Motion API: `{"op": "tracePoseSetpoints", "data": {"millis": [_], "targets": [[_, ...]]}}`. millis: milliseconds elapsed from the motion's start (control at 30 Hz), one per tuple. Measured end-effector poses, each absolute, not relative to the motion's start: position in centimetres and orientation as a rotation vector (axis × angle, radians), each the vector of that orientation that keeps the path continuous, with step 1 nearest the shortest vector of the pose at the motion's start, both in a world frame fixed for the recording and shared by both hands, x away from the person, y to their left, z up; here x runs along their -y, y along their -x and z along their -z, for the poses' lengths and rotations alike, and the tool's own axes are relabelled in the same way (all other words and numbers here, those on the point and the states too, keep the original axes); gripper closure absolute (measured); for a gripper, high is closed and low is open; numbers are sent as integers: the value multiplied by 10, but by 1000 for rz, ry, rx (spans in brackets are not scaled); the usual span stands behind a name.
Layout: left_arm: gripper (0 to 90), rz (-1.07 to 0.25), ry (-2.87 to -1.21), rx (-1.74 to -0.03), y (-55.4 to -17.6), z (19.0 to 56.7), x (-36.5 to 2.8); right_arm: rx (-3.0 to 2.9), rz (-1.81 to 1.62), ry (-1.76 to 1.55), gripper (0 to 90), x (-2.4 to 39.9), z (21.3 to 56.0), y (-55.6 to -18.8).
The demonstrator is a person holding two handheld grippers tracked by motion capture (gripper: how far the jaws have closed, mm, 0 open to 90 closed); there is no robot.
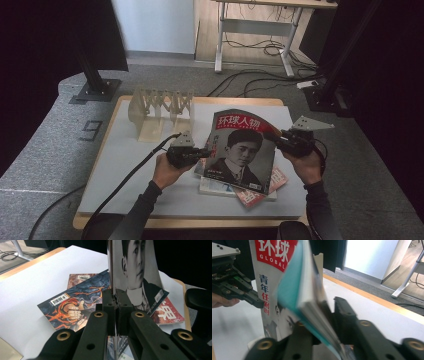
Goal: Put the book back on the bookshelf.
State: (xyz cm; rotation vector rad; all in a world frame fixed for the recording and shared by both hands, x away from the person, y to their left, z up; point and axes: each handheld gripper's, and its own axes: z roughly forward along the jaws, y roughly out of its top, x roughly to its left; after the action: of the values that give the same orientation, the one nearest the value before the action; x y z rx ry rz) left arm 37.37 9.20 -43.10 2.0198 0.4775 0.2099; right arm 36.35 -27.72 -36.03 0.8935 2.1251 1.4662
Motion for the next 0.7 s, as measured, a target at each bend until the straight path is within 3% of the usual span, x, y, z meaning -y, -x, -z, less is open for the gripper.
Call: {"op": "tracePoseSetpoints", "data": {"millis": [233,467,700], "targets": [[877,-245,-1995,-474,-373,427,-92,-2091,-1424,-821,847,269,346,-356],[881,-335,-1972,-457,-372,427,-93,-2060,-1426,-756,848,260,330,-353],[881,-302,-1999,-433,-370,425,-96,-2054,-1461,-747,836,263,334,-350]]}}
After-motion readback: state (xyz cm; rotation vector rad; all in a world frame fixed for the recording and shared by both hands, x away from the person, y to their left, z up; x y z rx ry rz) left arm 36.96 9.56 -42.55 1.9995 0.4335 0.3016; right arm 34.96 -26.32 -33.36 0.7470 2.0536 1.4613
